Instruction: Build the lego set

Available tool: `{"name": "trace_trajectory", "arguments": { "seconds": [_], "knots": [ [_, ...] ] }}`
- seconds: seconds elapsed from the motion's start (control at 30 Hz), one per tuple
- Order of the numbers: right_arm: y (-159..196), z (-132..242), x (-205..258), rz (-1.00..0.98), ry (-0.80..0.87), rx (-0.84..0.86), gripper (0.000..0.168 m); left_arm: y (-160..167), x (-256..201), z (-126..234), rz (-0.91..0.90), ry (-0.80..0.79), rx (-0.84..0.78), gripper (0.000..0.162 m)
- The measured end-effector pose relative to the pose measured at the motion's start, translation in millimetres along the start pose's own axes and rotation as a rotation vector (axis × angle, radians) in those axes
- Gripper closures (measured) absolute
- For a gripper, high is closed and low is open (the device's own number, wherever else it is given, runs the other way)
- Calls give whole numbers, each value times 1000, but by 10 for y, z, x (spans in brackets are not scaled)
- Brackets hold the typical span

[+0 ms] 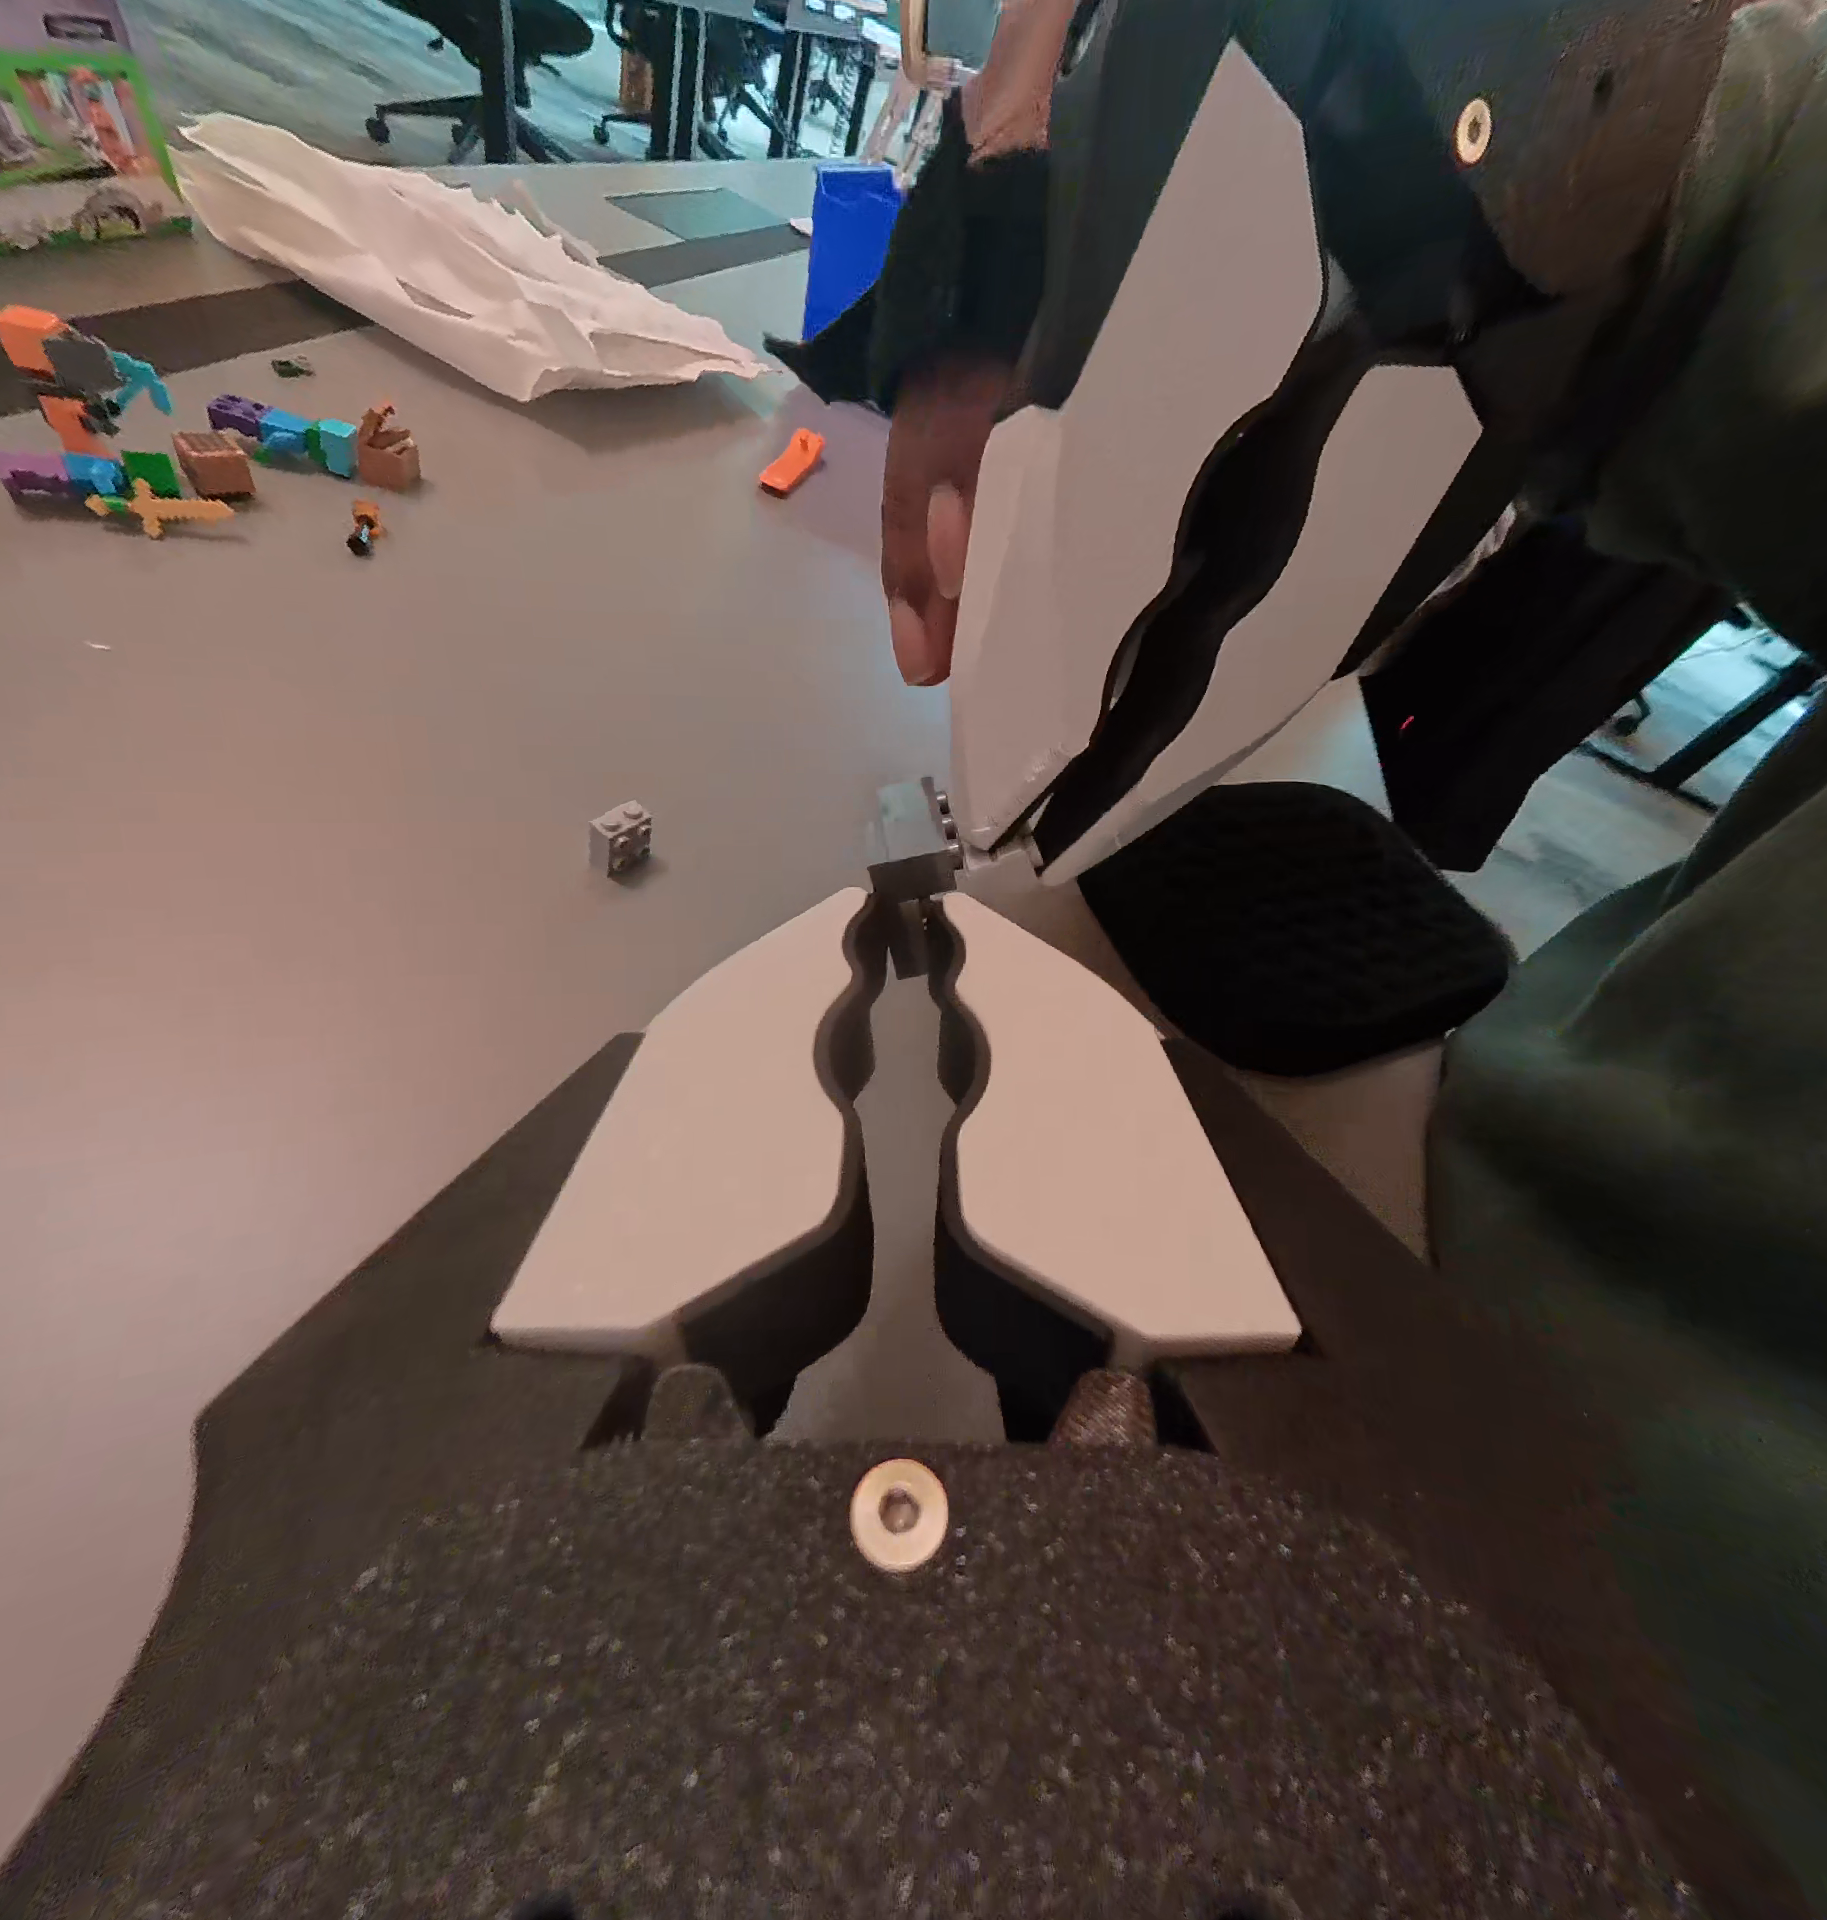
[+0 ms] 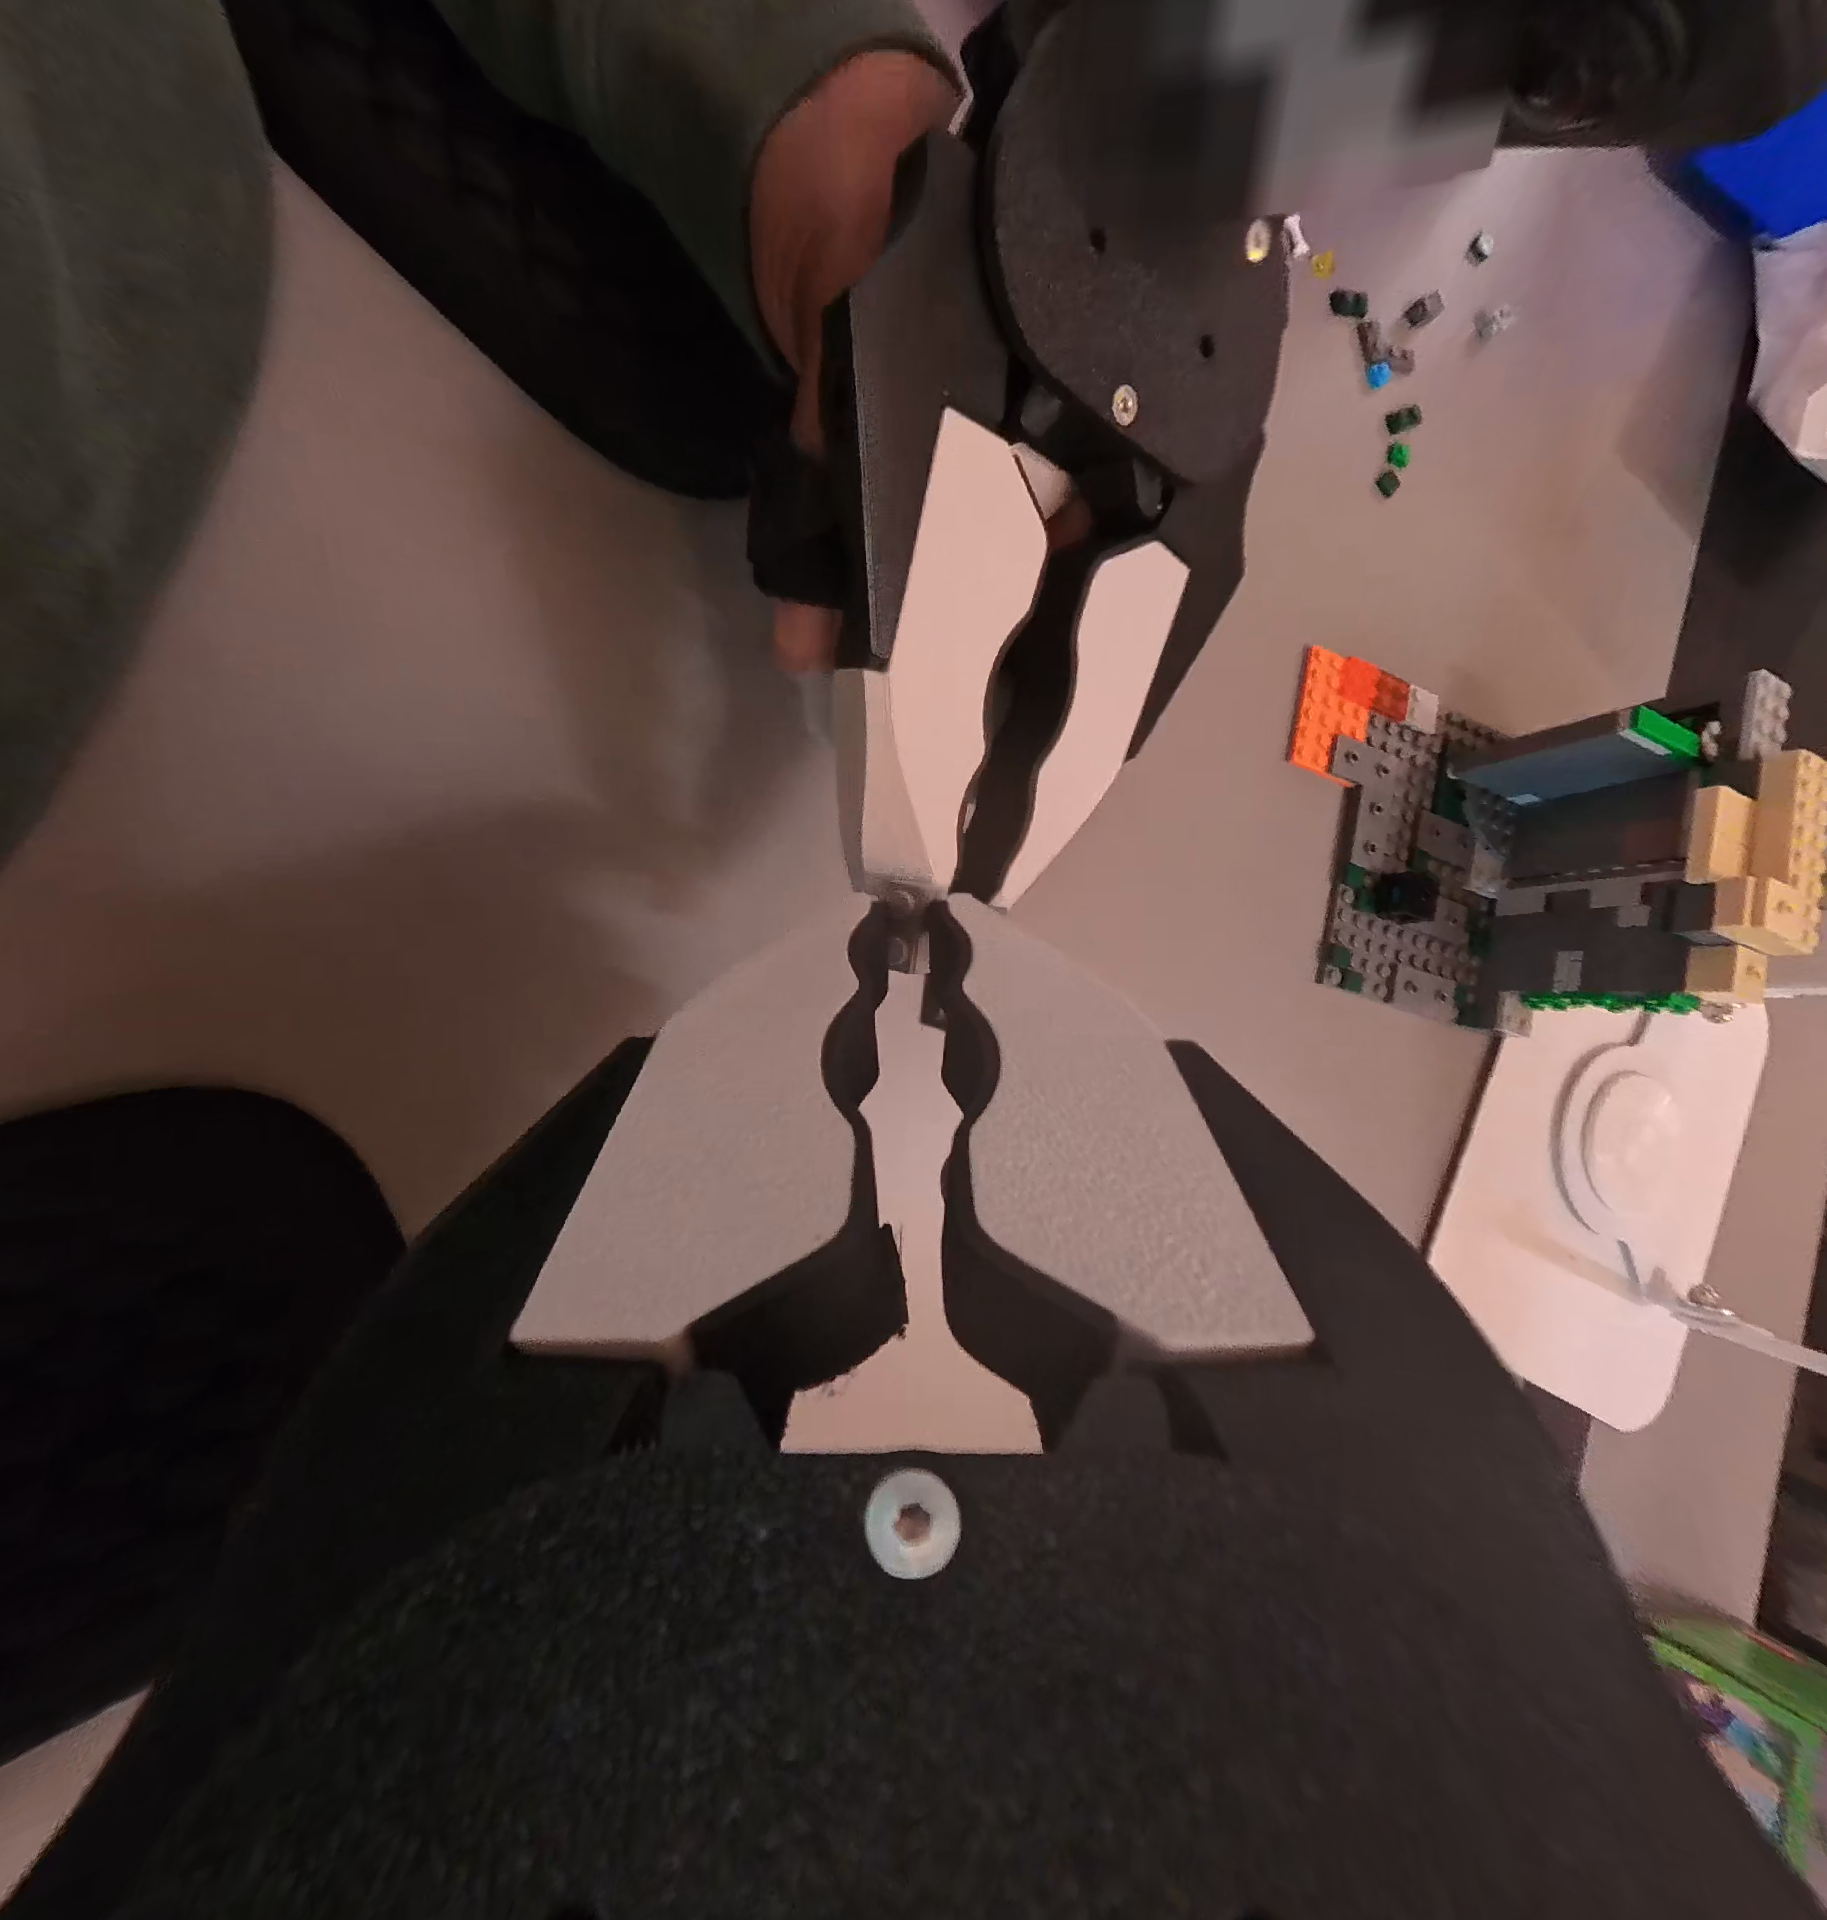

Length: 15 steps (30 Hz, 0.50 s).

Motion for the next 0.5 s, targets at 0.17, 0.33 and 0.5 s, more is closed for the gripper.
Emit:
{"name": "trace_trajectory", "arguments": {
  "seconds": [0.17,0.33,0.5],
  "knots": [
    [-36,81,-1,-5,12,1,161,-57,-33,14,-44,3,-10,154],
    [-27,107,-26,-21,43,21,161,-49,-23,32,-48,-10,-15,154],
    [-42,93,-18,-11,73,19,161,-51,-12,47,-8,-7,-35,154]
  ]
}}
Point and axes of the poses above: each gripper's, where its closed fingertips meet, z back along the fingers, y out of its underside, x = y × z across the jaws, the point moved 10 cm from there along z, back along the fingers, and after that the axes turned 7 degrees about y, right-handed, at the moved point
